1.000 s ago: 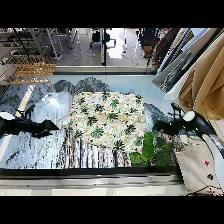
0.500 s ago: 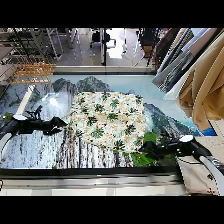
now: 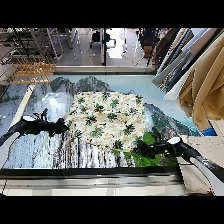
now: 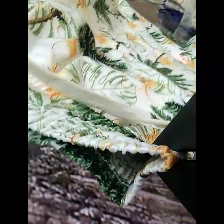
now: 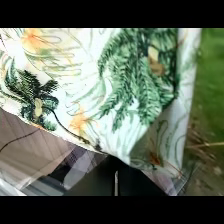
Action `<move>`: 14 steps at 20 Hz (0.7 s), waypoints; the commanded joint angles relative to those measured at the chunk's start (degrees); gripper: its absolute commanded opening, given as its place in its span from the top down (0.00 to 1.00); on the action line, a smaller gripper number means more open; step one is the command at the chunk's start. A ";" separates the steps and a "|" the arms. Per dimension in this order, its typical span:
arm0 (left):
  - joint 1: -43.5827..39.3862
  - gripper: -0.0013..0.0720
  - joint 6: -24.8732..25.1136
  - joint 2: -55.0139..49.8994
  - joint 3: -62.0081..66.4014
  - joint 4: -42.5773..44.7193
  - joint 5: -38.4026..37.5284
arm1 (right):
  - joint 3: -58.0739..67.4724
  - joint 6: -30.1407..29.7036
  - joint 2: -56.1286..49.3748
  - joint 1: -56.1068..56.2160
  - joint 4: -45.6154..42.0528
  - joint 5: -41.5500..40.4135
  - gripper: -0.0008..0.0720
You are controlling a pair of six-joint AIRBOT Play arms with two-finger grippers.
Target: Fold the clothes and pants, and hang the long-sleeved shirts on hangers.
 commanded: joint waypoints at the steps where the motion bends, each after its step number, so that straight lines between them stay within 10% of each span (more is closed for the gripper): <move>1: 0.52 0.97 1.44 1.81 1.68 -0.87 -2.86 | 0.13 1.33 4.68 0.79 -0.24 -2.84 0.97; 2: 0.63 0.97 1.46 2.51 1.92 -0.85 -3.65 | 0.13 2.23 6.08 0.79 -0.37 -2.14 0.87; 3: 0.63 0.97 1.44 2.97 1.90 -0.85 -4.22 | 0.13 2.91 6.93 0.70 -0.50 0.17 0.46; 4: 0.63 0.97 1.42 3.06 1.90 -0.87 -4.68 | 0.13 4.74 7.06 0.31 -1.42 3.43 0.29; 14: 0.63 0.97 1.44 3.04 1.90 -1.27 -6.45 | 0.13 15.93 4.37 -1.05 -11.50 0.46 0.24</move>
